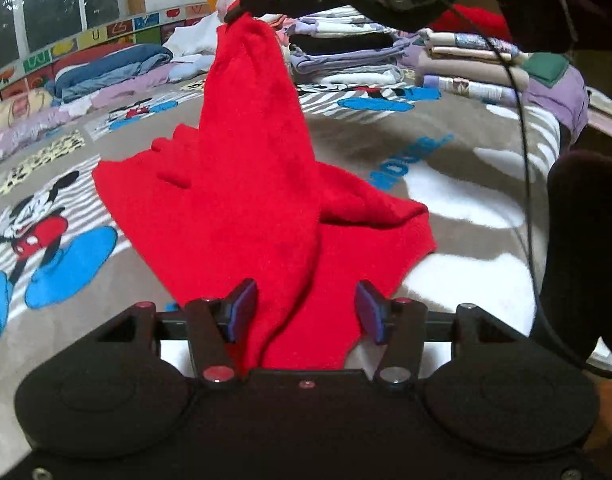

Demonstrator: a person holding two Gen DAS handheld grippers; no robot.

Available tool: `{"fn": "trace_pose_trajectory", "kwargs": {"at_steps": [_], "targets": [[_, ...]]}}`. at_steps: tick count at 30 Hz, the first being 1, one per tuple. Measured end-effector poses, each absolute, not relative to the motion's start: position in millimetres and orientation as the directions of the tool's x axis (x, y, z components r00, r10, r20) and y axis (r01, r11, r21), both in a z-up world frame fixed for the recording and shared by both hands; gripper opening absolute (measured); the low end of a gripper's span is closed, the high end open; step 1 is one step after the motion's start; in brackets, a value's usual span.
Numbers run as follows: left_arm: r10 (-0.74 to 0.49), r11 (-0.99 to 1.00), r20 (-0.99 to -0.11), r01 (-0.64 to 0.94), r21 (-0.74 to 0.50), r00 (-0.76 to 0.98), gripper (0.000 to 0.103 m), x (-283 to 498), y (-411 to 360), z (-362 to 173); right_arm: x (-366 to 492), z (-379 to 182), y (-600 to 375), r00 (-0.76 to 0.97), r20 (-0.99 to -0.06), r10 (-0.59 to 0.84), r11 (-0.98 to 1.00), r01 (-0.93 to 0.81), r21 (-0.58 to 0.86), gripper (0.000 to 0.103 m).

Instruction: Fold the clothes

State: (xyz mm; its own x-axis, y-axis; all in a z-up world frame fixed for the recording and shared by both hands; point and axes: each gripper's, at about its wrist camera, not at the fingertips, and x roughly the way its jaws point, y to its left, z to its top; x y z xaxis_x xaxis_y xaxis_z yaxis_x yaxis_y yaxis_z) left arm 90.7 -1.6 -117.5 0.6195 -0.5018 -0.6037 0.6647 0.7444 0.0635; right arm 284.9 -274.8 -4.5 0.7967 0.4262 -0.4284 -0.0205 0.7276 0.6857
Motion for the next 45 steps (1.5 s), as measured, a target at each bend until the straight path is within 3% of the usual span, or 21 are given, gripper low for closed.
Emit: {"fn": "trace_pose_trajectory", "kwargs": {"at_steps": [19,42,45], "targets": [[-0.663,0.721,-0.577,0.616,-0.318,0.478,0.054,116.4,43.3,-116.8,372.7,-21.4,-159.1,0.729,-0.573,0.375,0.829,0.014,0.559,0.007],[-0.726,0.678,-0.545,0.571,-0.463,0.420,0.062,128.1,62.5,-120.5,415.5,-71.4,-76.2,0.669,-0.675,0.309,0.917,-0.022,0.398,0.007],[-0.729,0.676,-0.541,0.564,-0.475,0.419,0.062,128.6,65.7,-120.6,418.3,-67.1,-74.0,0.688,-0.657,0.308,0.915,-0.025,0.402,0.012]]}}
